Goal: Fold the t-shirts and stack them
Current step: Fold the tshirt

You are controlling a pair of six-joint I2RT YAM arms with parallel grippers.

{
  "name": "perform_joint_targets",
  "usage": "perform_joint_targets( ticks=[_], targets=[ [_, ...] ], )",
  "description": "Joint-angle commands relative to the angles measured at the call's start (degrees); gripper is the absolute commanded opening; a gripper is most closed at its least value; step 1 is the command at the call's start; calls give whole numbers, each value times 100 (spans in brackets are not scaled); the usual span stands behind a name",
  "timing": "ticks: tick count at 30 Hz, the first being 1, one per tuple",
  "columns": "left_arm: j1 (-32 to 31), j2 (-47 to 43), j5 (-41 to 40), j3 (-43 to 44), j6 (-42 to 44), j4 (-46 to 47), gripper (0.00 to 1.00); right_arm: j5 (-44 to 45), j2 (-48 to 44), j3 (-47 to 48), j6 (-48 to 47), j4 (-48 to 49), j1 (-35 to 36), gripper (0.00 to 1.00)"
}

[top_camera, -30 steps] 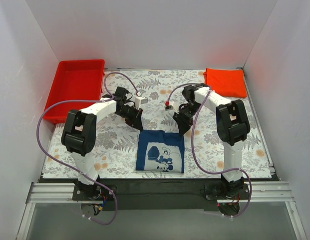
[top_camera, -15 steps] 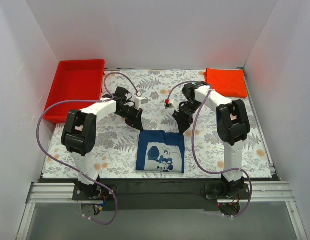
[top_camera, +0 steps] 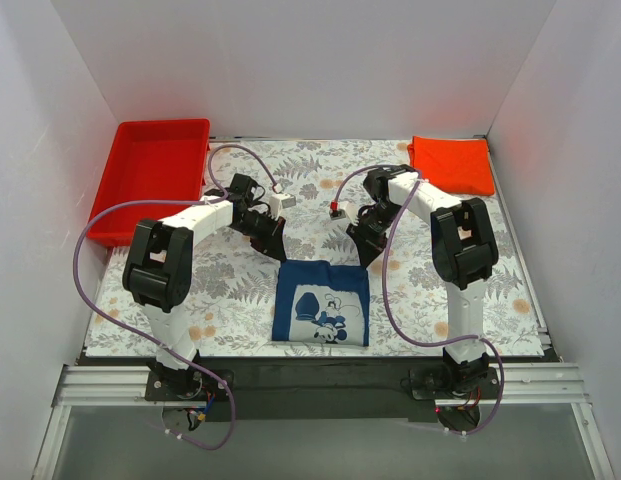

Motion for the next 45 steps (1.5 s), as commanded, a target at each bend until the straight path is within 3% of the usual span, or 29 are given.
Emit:
perform_joint_targets(
  ticks=[1, 8, 12, 26, 36, 37, 40, 41, 43, 44, 45],
  targets=[
    [44, -364, 60, -18, 86, 11, 0, -80, -139, 134, -35, -149, 20, 1],
    [211, -785, -344, -166, 314, -34, 0, 279, -877, -182, -141, -175, -129, 1],
    [246, -944, -626, -194, 350, 107, 0, 455, -834, -218, -220, -184, -279, 1],
    [501, 163, -1671, 70, -186, 1214, 0, 1369, 791, 1346, 483, 641, -481, 1],
    [537, 919, -1751, 790, -476, 1408, 0, 1423, 1144, 2005, 966, 1064, -551, 1],
    [537, 876, -1725, 861, -502, 1303, 6, 1431, 1118, 2067, 1045, 1038, -551, 1],
    [580, 561, -1550, 932, -722, 1153, 25, 1300, 732, 2068, 1142, 1020, -569, 41],
    [598, 255, -1479, 923, -844, 1101, 37, 1212, 417, 1989, 1290, 1011, -560, 59],
    [616, -142, -1313, 853, -976, 978, 60, 1063, 47, 1857, 1510, 1002, -569, 74],
    [616, -562, -1103, 783, -1047, 934, 72, 775, -355, 1647, 1694, 1002, -560, 87],
    [616, -757, -979, 713, -1378, 916, 73, 607, -551, 1524, 1800, 1011, -560, 91]
  ],
)
